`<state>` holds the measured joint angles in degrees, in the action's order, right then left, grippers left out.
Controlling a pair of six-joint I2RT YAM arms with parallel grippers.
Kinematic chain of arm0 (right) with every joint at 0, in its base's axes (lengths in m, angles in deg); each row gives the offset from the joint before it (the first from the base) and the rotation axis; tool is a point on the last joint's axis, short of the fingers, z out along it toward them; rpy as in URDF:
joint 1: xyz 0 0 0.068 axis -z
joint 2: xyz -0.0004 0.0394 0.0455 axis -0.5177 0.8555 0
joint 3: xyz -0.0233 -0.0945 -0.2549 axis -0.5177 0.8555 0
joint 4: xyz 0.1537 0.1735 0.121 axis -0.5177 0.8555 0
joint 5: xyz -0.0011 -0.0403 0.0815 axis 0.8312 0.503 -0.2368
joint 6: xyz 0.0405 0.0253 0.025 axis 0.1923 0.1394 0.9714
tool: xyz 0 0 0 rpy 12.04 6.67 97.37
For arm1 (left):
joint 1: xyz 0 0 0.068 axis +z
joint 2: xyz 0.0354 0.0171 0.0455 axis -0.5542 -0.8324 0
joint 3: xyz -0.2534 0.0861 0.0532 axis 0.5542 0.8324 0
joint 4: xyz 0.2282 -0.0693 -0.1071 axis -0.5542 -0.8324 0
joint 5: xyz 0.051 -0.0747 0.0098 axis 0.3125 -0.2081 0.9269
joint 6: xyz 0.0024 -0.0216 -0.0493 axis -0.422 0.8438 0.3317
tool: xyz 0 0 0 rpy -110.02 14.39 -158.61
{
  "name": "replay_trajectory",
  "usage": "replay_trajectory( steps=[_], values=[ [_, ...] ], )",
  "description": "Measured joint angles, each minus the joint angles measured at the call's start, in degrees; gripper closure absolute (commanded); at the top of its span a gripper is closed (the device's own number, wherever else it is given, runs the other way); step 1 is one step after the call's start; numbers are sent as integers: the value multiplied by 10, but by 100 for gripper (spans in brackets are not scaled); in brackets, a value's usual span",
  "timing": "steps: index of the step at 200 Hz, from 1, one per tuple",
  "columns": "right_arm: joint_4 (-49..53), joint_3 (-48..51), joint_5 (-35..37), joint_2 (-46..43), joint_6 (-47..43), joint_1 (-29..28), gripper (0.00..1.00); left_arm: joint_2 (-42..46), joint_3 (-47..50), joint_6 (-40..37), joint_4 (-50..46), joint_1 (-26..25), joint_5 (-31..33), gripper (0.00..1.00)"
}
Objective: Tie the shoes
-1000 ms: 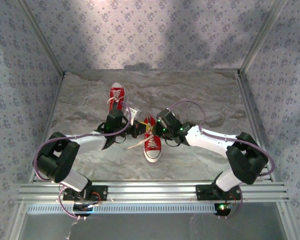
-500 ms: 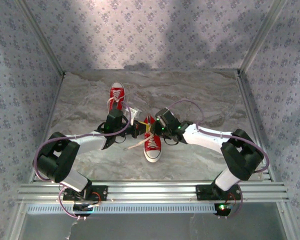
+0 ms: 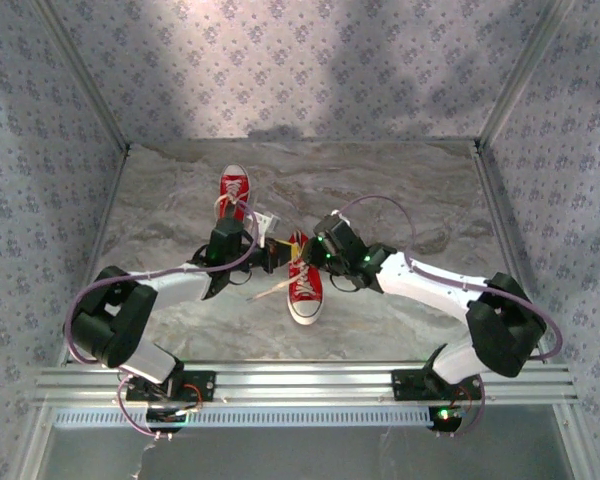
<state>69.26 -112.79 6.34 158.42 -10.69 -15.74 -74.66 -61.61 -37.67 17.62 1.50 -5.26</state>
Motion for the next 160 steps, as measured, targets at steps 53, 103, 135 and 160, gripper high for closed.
replay_trajectory(
  steps=[53,103,135,160],
  values=[
    [3,-4,-1,31,0,0,76,-18,0,23,19,6,0,100],
    [2,-14,-10,52,2,1,75,-19,0,23,23,7,-1,100],
    [1,-18,-16,69,3,4,74,-20,0,23,24,7,-4,100],
    [1,-20,-19,75,4,7,74,-20,0,23,27,7,-5,100]
  ],
)
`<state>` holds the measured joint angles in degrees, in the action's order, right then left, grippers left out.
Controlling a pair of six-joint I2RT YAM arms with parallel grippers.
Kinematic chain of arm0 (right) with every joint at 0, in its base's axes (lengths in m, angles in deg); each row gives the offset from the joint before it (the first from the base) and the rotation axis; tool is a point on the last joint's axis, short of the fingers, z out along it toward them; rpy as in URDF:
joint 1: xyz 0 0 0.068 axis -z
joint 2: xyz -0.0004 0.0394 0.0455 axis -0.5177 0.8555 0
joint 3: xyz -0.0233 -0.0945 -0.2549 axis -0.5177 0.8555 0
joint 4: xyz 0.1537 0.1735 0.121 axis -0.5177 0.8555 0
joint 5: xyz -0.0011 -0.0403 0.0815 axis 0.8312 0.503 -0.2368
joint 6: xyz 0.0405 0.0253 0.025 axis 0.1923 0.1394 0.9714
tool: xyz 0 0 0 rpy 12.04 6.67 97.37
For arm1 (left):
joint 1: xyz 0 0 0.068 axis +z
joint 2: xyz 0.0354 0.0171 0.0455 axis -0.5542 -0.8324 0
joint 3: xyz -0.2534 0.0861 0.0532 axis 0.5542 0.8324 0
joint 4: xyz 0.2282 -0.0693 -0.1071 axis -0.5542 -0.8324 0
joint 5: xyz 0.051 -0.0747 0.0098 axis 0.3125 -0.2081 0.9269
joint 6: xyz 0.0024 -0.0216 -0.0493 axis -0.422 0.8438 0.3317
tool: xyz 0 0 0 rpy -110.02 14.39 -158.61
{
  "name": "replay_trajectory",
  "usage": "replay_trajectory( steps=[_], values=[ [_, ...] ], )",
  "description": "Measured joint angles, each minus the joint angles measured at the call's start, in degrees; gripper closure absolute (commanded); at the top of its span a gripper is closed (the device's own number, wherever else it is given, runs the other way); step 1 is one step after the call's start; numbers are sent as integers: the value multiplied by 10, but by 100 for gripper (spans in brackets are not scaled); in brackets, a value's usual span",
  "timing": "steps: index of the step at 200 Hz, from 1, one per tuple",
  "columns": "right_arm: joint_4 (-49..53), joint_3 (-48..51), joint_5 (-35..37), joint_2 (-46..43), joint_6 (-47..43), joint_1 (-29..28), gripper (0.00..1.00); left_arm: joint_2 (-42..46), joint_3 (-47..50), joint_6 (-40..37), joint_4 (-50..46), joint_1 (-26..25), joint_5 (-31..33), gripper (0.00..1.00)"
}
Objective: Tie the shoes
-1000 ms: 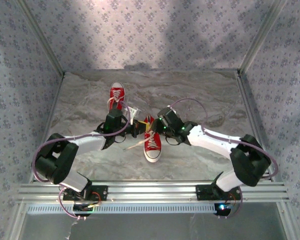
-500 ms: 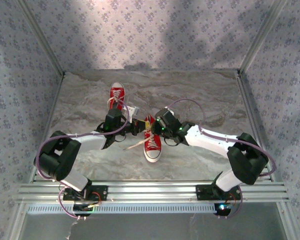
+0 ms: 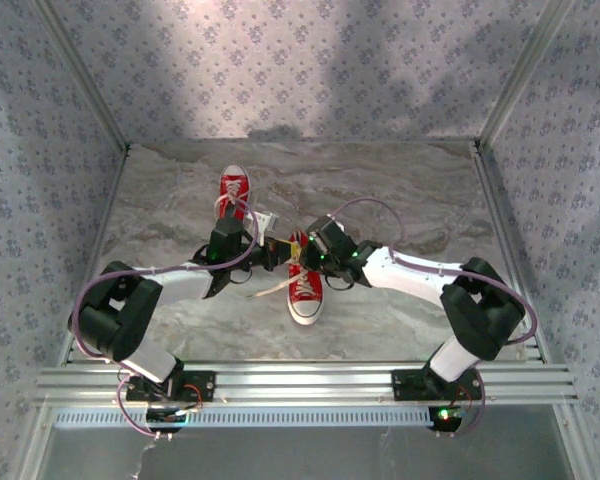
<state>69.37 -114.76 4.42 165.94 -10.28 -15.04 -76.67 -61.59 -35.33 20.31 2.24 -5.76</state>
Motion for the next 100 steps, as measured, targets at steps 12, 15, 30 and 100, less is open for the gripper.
replay_trajectory(
  steps=[12,15,30,100],
  values=[
    [0,-1,-2,3,0,1,71,0,0,0,0,2,-1,100],
    [0,-2,-2,3,0,1,71,0,0,0,0,2,-2,100],
    [0,-3,-3,6,0,1,68,0,0,0,0,4,-2,100],
    [0,-8,-10,15,1,2,72,0,0,0,0,6,-2,100]
  ],
)
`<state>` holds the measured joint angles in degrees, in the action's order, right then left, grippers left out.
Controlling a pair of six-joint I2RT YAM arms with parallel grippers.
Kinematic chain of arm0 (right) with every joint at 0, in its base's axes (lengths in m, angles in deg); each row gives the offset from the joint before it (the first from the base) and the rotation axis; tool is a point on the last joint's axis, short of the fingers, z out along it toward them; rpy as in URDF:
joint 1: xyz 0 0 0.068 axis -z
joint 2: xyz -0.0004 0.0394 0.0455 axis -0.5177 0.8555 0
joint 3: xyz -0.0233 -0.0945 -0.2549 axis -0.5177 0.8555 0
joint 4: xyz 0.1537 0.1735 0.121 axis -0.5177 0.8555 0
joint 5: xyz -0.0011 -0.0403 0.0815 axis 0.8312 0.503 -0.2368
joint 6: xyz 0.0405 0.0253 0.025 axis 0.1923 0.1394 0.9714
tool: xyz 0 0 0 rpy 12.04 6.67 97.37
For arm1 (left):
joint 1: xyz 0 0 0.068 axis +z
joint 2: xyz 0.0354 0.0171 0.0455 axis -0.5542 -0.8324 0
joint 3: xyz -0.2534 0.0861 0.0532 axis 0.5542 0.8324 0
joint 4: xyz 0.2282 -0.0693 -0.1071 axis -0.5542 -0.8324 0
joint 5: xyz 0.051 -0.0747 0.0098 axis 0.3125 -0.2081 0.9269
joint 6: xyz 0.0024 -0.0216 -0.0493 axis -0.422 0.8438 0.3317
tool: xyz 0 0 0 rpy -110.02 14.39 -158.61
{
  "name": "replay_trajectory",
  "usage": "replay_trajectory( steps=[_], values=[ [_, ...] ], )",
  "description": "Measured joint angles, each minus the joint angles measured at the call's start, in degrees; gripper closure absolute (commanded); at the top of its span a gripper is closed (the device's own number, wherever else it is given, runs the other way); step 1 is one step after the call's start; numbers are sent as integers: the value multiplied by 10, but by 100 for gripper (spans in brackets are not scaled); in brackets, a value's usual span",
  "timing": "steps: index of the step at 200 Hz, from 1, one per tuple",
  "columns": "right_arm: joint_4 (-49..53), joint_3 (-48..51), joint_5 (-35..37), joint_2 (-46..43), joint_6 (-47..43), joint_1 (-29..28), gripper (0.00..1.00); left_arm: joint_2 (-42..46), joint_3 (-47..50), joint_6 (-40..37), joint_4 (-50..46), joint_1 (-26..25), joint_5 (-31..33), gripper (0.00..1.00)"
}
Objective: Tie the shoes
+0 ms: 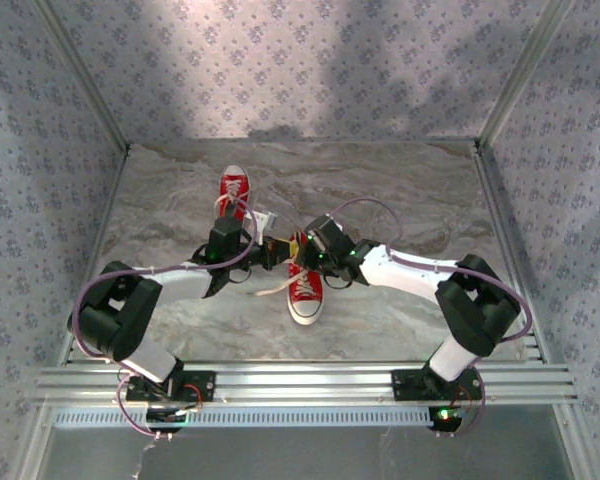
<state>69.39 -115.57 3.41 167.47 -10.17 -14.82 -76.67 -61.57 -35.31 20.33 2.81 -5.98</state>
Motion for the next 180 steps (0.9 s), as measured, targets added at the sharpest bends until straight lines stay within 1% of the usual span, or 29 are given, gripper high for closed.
replay_trajectory(
  steps=[34,55,84,135,180],
  values=[
    [0,-1,-2,3,2,0,83,0,0,0,0,0,-2,100],
    [0,-1,-2,2,2,0,87,0,1,0,0,1,-1,100],
    [4,-1,-2,-9,1,-3,88,0,4,0,0,4,-1,100],
    [14,4,-2,-56,6,-12,88,0,4,0,0,4,-1,100],
    [34,18,-2,-61,6,-12,88,0,4,0,0,4,-2,100]
  ],
)
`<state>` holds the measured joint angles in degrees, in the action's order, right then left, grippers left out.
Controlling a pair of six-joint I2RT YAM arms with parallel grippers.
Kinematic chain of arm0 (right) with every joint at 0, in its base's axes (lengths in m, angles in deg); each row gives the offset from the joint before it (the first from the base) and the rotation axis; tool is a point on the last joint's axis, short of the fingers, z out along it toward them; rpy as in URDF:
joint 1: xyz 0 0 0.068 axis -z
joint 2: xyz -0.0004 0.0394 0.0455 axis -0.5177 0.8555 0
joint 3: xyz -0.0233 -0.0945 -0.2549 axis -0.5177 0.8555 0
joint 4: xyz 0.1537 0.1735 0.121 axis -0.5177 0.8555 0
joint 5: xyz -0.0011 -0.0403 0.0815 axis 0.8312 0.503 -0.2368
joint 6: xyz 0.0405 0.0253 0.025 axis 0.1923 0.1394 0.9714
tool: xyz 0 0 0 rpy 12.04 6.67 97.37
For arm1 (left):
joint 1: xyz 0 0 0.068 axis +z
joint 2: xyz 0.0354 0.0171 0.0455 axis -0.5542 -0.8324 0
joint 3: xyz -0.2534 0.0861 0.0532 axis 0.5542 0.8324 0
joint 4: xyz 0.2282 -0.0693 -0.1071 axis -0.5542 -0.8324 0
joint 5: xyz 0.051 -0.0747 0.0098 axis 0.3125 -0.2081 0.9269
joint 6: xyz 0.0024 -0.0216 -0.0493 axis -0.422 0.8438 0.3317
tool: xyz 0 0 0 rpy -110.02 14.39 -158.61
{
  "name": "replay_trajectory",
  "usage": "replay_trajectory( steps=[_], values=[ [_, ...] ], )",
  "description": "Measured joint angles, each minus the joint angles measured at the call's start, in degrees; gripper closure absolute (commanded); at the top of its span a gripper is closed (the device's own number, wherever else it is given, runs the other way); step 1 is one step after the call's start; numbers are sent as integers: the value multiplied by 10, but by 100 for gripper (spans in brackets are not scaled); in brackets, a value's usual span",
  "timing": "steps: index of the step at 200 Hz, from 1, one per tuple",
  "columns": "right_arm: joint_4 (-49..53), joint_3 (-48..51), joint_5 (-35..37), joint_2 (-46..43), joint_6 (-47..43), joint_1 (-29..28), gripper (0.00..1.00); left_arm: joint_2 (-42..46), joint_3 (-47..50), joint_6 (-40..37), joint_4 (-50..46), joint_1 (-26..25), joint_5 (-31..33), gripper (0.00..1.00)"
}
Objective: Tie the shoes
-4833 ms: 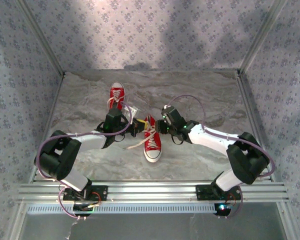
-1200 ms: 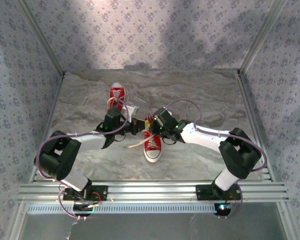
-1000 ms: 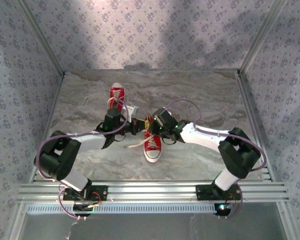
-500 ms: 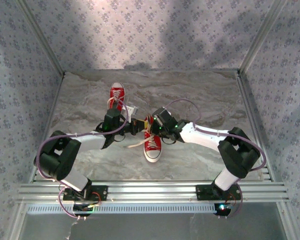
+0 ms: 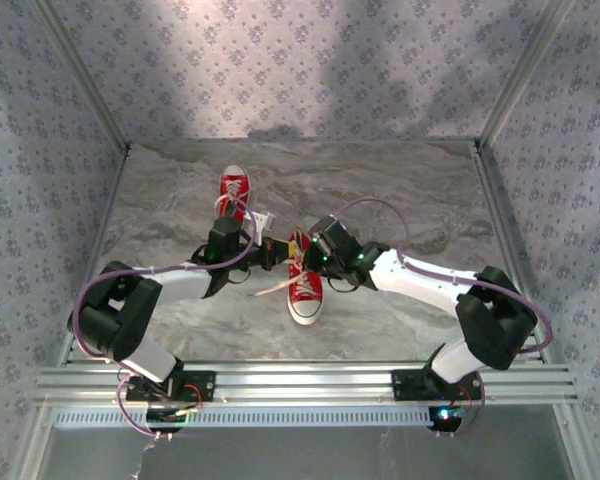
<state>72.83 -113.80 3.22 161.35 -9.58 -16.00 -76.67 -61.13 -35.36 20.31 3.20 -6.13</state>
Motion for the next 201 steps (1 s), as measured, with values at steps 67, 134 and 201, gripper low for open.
replay_trajectory(
  steps=[67,134,201],
  values=[
    [12,22,0,5,0,0,86,0,19,0,0,0,0,100],
    [-10,23,-2,61,1,2,77,-37,21,4,5,-29,0,100],
    [-20,52,37,-18,-1,0,48,-45,21,9,9,-30,0,100]
  ],
)
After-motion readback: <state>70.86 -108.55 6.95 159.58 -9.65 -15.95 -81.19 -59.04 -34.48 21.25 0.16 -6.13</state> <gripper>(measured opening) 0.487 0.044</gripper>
